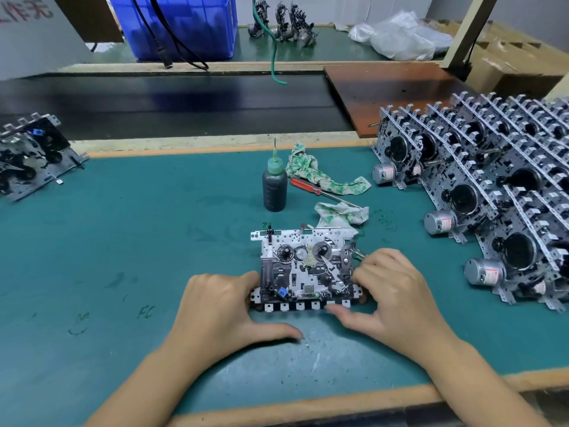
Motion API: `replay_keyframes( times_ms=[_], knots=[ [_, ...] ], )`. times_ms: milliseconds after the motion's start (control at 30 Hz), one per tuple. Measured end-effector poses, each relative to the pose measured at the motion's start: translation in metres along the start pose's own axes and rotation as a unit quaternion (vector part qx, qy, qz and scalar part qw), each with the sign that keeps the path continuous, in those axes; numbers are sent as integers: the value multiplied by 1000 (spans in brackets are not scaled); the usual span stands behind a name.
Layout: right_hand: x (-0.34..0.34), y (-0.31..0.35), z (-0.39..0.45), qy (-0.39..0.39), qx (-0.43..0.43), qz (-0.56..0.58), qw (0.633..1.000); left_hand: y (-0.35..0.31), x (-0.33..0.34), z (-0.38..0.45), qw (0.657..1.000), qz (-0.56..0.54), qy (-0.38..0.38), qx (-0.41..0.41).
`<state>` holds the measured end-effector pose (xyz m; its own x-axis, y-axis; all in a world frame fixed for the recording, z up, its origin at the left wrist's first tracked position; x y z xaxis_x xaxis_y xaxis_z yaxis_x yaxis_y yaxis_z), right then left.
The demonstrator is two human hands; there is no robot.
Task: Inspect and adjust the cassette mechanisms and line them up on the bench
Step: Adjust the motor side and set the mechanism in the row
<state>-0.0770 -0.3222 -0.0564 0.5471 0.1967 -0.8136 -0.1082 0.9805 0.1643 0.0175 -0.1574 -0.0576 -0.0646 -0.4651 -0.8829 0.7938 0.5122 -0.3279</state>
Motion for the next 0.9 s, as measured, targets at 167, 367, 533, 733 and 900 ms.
replay_keyframes(
  times_ms=[167,367,533,733,900],
  knots=[
    [-3,-2,1,5,12,-33,999,-12,4,-9,996,15,26,81],
    [-3,-2,-1,17,6,-8,1000,-12,1,-9,998,30,-10,50],
    [-5,7,1,25,-7,-3,1000,-5,-5,-10,999,-11,-2,34],
    [-6,2,6,65,220,339,912,9,-25,-6,967,-244,-63,-39],
    [10,0,12,97,376,477,788,18,-17,-6,929,-342,-71,-119]
  ],
)
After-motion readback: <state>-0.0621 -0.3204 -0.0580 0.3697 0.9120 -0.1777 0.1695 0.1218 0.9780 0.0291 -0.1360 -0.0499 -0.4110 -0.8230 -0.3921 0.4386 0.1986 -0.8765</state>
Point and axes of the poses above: each hand's wrist, its own z-axis towards the middle knuckle, its own x-axis out of the palm, y = z × x, the point moved 7 cm from there along z, towards the middle knuckle, and after that the axes turned 1 degree about -z, right-handed, at the moved point
